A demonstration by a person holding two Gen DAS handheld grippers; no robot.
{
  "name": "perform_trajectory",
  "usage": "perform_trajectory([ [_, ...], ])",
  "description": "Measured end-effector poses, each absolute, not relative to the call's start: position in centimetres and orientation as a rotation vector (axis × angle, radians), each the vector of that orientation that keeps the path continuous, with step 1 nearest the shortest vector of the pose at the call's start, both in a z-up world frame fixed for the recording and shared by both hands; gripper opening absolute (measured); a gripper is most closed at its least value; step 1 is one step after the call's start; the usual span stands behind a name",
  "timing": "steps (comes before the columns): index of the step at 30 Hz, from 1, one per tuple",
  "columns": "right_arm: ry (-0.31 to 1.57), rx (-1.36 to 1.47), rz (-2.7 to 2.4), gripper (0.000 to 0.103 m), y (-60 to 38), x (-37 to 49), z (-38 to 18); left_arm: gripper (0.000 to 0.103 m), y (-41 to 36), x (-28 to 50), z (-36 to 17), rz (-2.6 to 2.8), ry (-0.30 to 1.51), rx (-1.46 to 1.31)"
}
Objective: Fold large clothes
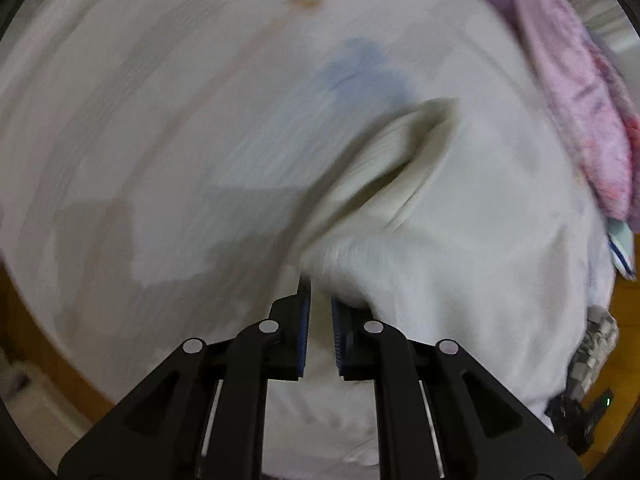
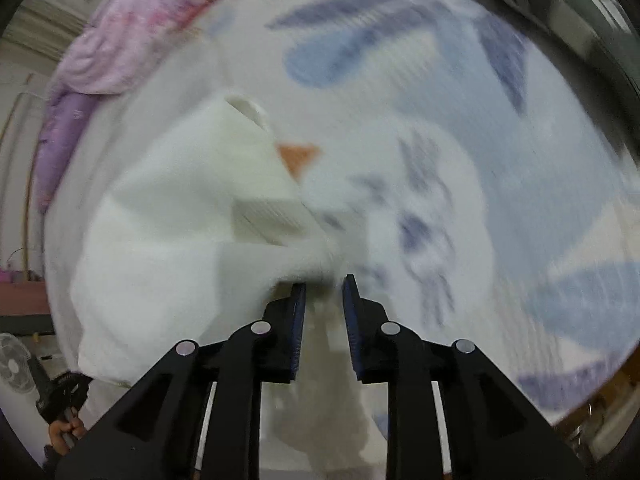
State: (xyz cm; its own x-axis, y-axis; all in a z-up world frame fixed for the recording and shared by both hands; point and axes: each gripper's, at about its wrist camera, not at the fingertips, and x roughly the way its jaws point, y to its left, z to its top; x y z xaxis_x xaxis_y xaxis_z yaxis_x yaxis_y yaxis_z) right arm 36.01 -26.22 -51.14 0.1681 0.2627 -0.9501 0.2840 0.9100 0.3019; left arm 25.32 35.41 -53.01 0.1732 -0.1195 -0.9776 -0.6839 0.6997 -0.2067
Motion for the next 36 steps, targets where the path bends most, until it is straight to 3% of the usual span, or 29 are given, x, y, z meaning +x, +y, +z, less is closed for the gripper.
perform_trajectory([
  [2,1.43,0.482,-0.04,0.02,-26.9,34.9,-51.0,0.014,36.1,23.4,-52.8,0.471,1.327,-0.833],
  [4,1.416,0.569,-0.041,0.022,-28.0,34.1,-50.2,0.029,36.6,22.2,-52.0,0.47,1.264,-0.912],
  [5,1.403,0.617,-0.037,0.027,-28.4,34.0,-50.0,0.042,36.9,21.8,-51.6,0.462,1.228,-0.955],
  [6,1.375,0.696,-0.022,0.031,-29.0,34.0,-49.6,0.048,37.2,21.5,-51.0,0.455,1.17,-1.005],
  [7,1.343,0.767,-0.016,0.045,-29.4,34.2,-49.3,0.051,37.3,21.3,-50.4,0.453,1.117,-1.035],
  [8,1.324,0.809,-0.017,0.062,-29.6,34.5,-49.3,0.063,37.5,21.4,-50.1,0.454,1.085,-1.052],
  [9,1.297,0.864,-0.018,0.064,-29.8,35.0,-49.4,0.068,37.4,21.7,-50.1,0.45,1.076,-1.069],
  [14,1.323,1.01,-0.059,0.064,-28.7,37.5,-52.2,0.069,35.2,25.1,-53.0,0.416,1.188,-1.046],
  [15,1.33,1.031,-0.075,0.063,-28.3,38.1,-52.8,0.068,34.9,26.0,-53.7,0.418,1.202,-1.041],
  [16,1.336,1.01,-0.085,0.044,-28.0,38.4,-53.0,0.065,34.6,26.7,-54.4,0.425,1.214,-1.041],
  [17,1.35,0.952,-0.082,0.017,-27.7,38.7,-53.0,0.031,34.3,27.3,-54.9,0.429,1.226,-1.032],
  [18,1.359,0.909,-0.079,0.017,-27.5,39.0,-52.8,0.004,33.9,28.2,-55.1,0.411,1.254,-0.99],
  [20,1.351,0.814,-0.037,0.015,-26.9,39.2,-51.2,0.004,33.3,29.5,-54.6,0.415,1.316,-0.887],
  [23,1.322,0.689,0.044,0.014,-26.6,38.7,-47.3,0.004,33.6,29.4,-50.8,0.349,1.265,-0.859],
  [28,1.315,0.681,0.084,0.013,-27.8,36.7,-44.1,0.004,34.4,26.5,-46.4,0.286,1.239,-0.824],
  [36,1.472,0.777,-0.062,0.012,-29.7,30.9,-53.1,0.004,33.1,20.9,-54.2,0.389,1.422,-0.818],
])
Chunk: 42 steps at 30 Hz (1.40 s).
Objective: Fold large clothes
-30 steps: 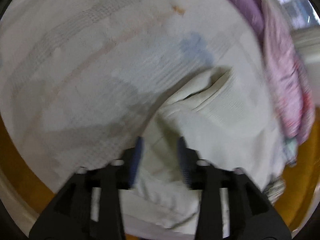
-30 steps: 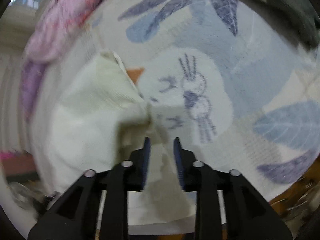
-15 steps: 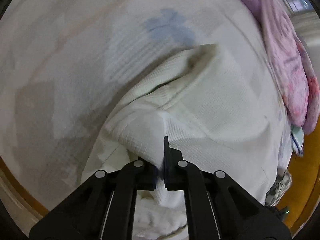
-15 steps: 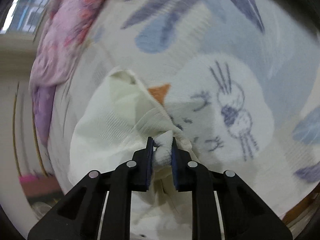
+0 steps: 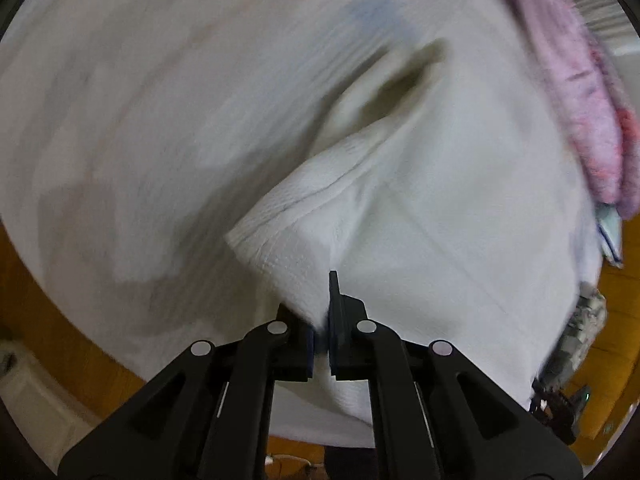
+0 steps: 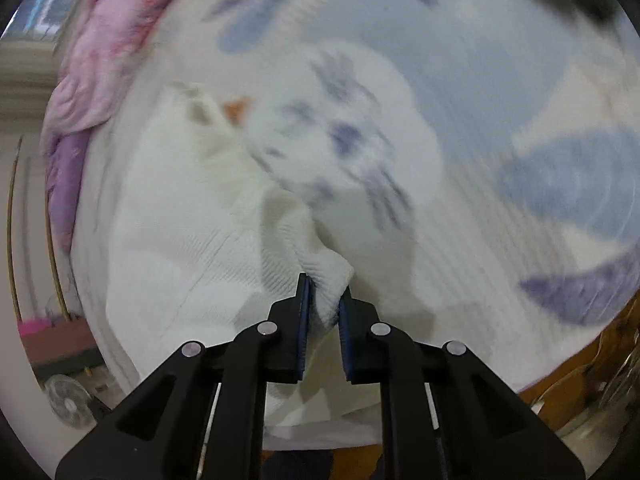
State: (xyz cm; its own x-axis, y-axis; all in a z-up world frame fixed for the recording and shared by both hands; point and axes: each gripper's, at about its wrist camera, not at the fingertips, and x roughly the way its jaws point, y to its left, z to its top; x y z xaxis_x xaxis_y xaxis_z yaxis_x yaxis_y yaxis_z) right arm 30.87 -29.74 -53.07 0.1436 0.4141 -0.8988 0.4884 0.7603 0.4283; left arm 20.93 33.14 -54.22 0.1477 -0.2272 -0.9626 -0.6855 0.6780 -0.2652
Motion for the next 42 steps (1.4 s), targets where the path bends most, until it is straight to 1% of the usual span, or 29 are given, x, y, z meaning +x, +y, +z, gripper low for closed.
perform_trajectory([
  [4,1.491,0.698,-0.087,0.013,-29.1,30.7,-53.7,0.006,32.5,21.1,-55.2,0.393,1.44,-0.772],
  [5,1.509,0.68,-0.083,0.017,-28.8,31.1,-53.6,0.009,32.4,21.4,-55.0,0.393,1.444,-0.755],
  [6,1.534,0.649,-0.086,0.019,-28.6,31.6,-53.5,0.019,32.4,21.6,-54.7,0.388,1.441,-0.751],
  [7,1.549,0.622,-0.094,0.021,-28.3,31.8,-53.4,0.026,32.6,21.6,-54.4,0.382,1.44,-0.754],
  [9,1.554,0.569,-0.097,0.024,-28.0,32.4,-52.1,0.063,32.6,21.6,-53.5,0.371,1.432,-0.753],
  [10,1.559,0.526,-0.12,0.033,-27.9,32.7,-51.3,0.066,32.8,21.4,-52.8,0.384,1.412,-0.735],
  [11,1.561,0.481,-0.143,0.047,-27.8,33.2,-50.7,0.067,32.9,21.1,-52.1,0.381,1.391,-0.73],
  [12,1.566,0.407,-0.169,0.054,-27.7,33.6,-49.8,0.069,33.2,20.9,-51.8,0.379,1.389,-0.733],
  [13,1.557,0.363,-0.178,0.055,-27.5,33.8,-49.0,0.072,33.4,20.8,-51.7,0.381,1.389,-0.739],
  [15,1.501,0.303,-0.152,0.055,-26.5,34.4,-47.0,0.074,34.0,20.4,-51.2,0.389,1.368,-0.742],
  [16,1.478,0.277,-0.121,0.054,-25.5,34.9,-46.1,0.075,34.0,20.2,-51.1,0.392,1.356,-0.738],
  [18,1.402,0.228,0.0,0.043,-22.0,36.3,-44.4,0.076,34.1,20.1,-51.3,0.4,1.336,-0.73],
  [20,1.354,0.213,0.138,0.019,-17.1,38.3,-43.6,0.076,34.4,20.1,-51.8,0.414,1.343,-0.733],
  [22,1.313,0.208,0.276,0.003,-12.0,40.2,-43.4,0.076,34.7,20.1,-52.7,0.426,1.353,-0.737],
  [26,1.303,0.119,0.435,0.001,-1.9,44.0,-45.8,0.076,35.0,20.2,-54.4,0.411,1.384,-0.74],
  [32,1.379,0.087,0.396,0.001,4.7,46.7,-51.5,0.077,34.9,20.4,-56.6,0.349,1.439,-0.768],
  [33,1.406,0.062,0.368,0.001,5.1,46.9,-53.0,0.079,35.0,20.4,-56.9,0.341,1.436,-0.769],
  [35,1.424,0.103,0.336,0.0,4.8,47.1,-55.1,0.081,35.2,20.3,-57.3,0.326,1.431,-0.783],
  [38,1.424,0.139,0.299,0.001,4.4,46.9,-55.0,0.082,35.7,20.3,-57.6,0.299,1.441,-0.789],
  [42,1.513,0.218,0.208,0.0,3.2,44.1,-54.6,0.082,36.0,20.6,-58.1,0.263,1.458,-0.791],
])
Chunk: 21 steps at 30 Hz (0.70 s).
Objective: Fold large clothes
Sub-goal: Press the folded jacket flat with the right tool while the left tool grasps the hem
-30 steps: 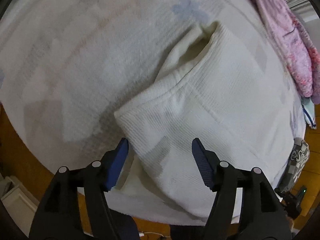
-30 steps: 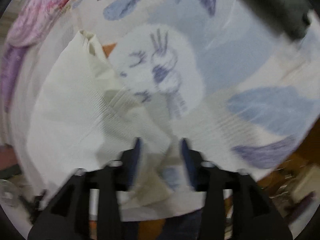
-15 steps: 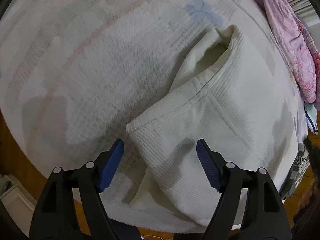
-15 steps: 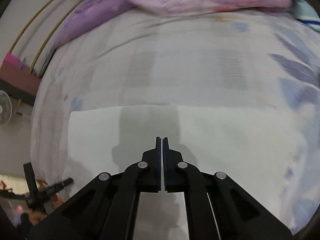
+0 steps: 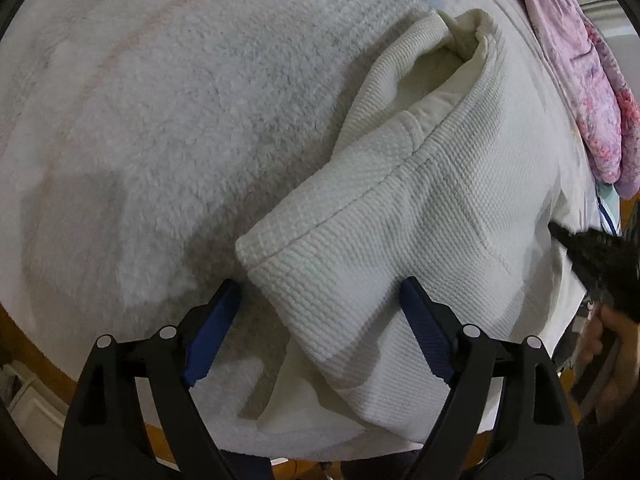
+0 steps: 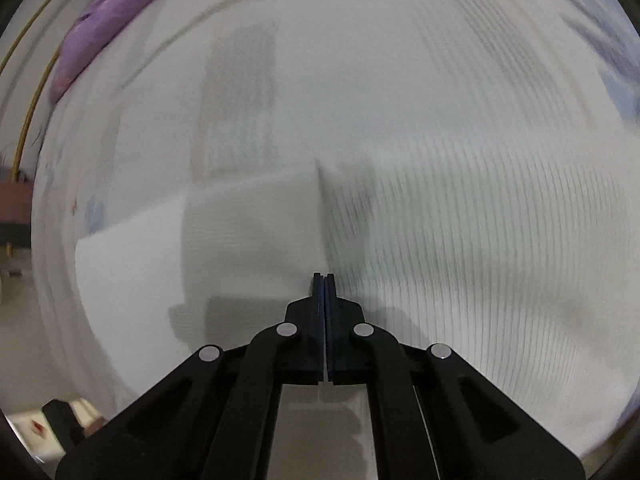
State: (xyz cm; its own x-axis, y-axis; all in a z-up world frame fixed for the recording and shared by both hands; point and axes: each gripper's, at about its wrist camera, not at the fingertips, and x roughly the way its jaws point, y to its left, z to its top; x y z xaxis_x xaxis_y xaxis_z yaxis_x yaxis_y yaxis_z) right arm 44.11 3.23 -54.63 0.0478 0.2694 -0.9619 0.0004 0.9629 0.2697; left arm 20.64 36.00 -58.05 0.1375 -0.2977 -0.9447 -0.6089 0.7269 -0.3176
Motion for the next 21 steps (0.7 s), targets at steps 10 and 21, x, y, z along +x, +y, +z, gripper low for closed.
perform_trajectory([
  [10,1.508,0.298,0.053,0.0,2.5,32.9,-53.2,0.084,35.8,21.3,-59.0,0.084,1.519,-0.684],
  [21,1.556,0.282,0.086,0.0,3.1,29.3,-55.6,0.084,33.7,19.9,-58.7,0.075,1.498,-0.652],
])
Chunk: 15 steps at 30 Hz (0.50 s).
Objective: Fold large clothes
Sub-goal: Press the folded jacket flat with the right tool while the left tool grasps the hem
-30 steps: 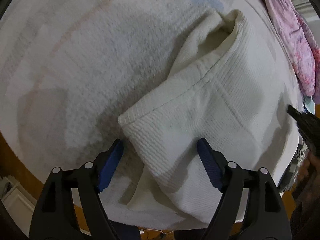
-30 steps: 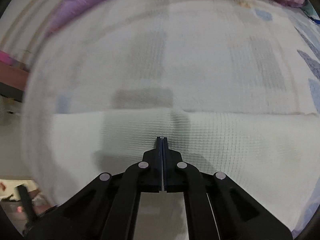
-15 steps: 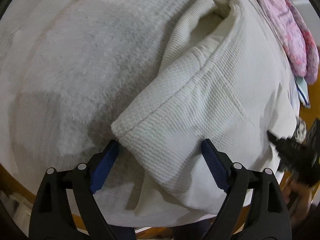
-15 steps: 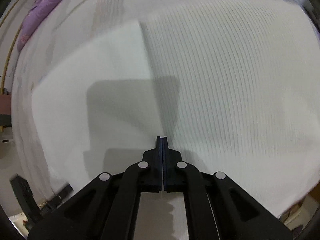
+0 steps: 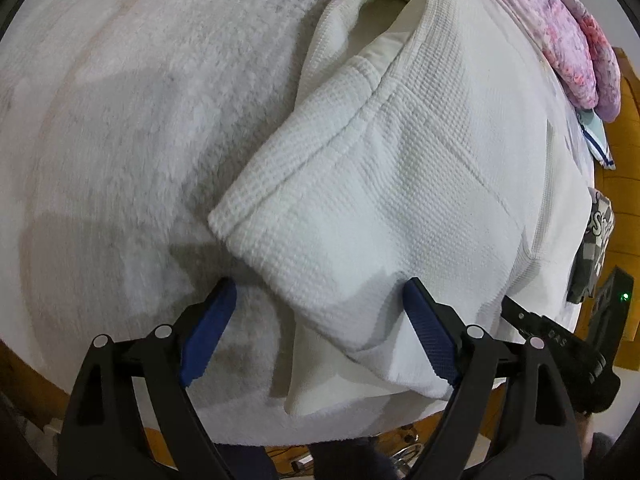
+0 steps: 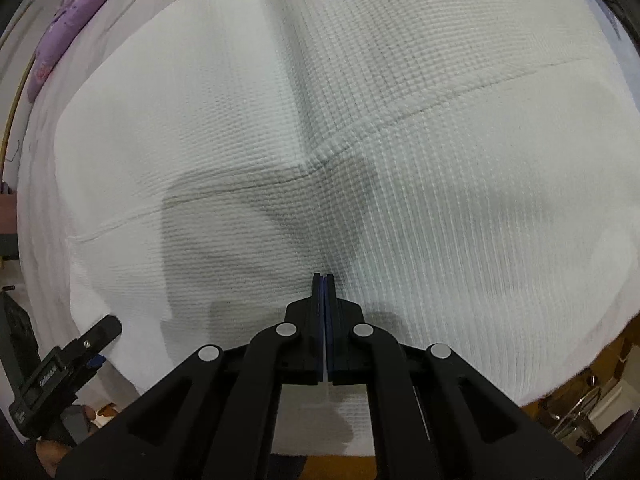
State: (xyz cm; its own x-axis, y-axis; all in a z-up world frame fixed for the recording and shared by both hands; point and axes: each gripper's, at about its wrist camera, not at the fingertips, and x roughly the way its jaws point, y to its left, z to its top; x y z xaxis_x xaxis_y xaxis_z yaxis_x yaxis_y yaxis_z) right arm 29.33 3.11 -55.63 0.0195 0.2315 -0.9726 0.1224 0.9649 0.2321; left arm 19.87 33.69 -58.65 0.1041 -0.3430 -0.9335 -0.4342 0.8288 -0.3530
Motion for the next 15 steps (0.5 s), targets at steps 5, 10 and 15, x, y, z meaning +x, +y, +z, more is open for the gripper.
perform_trajectory([
  [5,1.544,0.306,0.153,0.0,1.1,29.5,-55.4,0.084,32.8,18.9,-58.5,0.103,1.48,-0.617],
  [10,1.538,0.304,0.189,0.0,-1.4,28.5,-54.5,0.08,32.1,18.8,-58.2,0.143,1.473,-0.607],
  [15,1.531,0.305,0.211,0.001,-1.4,27.2,-54.1,0.047,31.0,18.5,-57.9,0.125,1.447,-0.628],
])
